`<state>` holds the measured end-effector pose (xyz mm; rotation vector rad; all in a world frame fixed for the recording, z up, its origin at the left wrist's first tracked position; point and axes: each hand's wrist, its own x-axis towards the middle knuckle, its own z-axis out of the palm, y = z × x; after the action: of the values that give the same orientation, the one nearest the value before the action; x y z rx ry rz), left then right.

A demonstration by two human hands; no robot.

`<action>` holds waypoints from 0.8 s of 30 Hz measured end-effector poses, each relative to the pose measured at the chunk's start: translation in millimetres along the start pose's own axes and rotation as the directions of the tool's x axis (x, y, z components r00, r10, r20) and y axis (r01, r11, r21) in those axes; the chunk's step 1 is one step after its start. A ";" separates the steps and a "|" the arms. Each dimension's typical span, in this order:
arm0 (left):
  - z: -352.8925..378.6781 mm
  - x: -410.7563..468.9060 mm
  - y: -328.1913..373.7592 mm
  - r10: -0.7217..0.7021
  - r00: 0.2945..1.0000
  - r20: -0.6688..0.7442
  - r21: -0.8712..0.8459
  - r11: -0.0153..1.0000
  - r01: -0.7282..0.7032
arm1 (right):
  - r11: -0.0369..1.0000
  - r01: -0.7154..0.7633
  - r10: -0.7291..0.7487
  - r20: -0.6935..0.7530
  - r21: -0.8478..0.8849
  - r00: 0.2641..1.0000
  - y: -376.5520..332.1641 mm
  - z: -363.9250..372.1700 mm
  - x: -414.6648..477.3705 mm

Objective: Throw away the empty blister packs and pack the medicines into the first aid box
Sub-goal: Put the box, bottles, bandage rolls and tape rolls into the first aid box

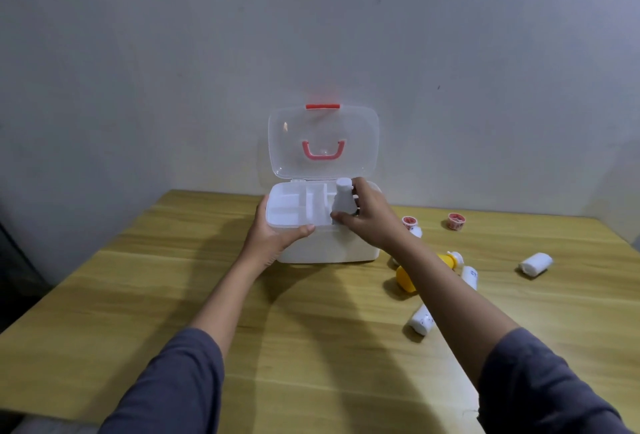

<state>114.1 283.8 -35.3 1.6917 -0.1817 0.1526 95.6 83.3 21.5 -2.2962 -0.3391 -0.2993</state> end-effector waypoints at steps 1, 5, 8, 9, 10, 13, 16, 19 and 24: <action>0.4 -0.7 1.2 -0.003 1.000 0.001 -0.006 1.000 0.003 | 1.000 -0.015 0.015 0.004 -0.026 1.000 1.6 1.2 1.0; 0.2 -0.9 2.9 -0.006 1.000 -0.006 0.004 1.000 0.006 | 0.989 -0.023 0.022 -0.010 -0.148 1.000 2.8 6.9 2.2; -1.9 0.3 4.3 -0.020 1.000 -0.006 0.034 0.999 0.020 | 0.992 -0.003 0.005 0.018 -0.123 1.000 1.7 5.5 5.5; -2.9 1.6 4.9 -0.018 1.000 -0.007 0.050 0.999 0.018 | 0.994 0.000 0.003 0.024 -0.113 1.000 2.1 4.3 7.0; -4.3 3.4 5.6 -0.010 1.000 -0.007 0.069 0.998 0.010 | 0.994 0.005 -0.001 0.030 -0.110 1.000 2.2 3.1 7.7; -6.5 7.9 9.8 0.010 1.000 0.020 0.123 0.992 -0.012 | 0.995 -0.011 0.014 0.034 -0.098 0.999 2.8 -2.8 6.5; -6.5 9.2 12.2 0.011 0.999 0.035 0.135 0.991 -0.016 | 0.999 -0.023 0.024 0.022 -0.040 0.999 4.9 -19.4 -1.1; -5.5 9.7 10.8 0.006 0.999 0.031 0.138 0.990 -0.010 | 0.999 -0.014 0.015 -0.044 0.036 0.999 11.6 -43.5 -16.2; -3.8 7.1 11.0 0.006 1.000 0.031 0.094 0.996 -0.009 | 0.987 -0.056 0.075 -0.126 0.151 0.989 44.2 -78.5 -49.9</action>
<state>118.8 286.0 -22.7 1.7879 -0.2060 0.1427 55.0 -11.0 28.3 -2.1261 -0.2111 -0.3780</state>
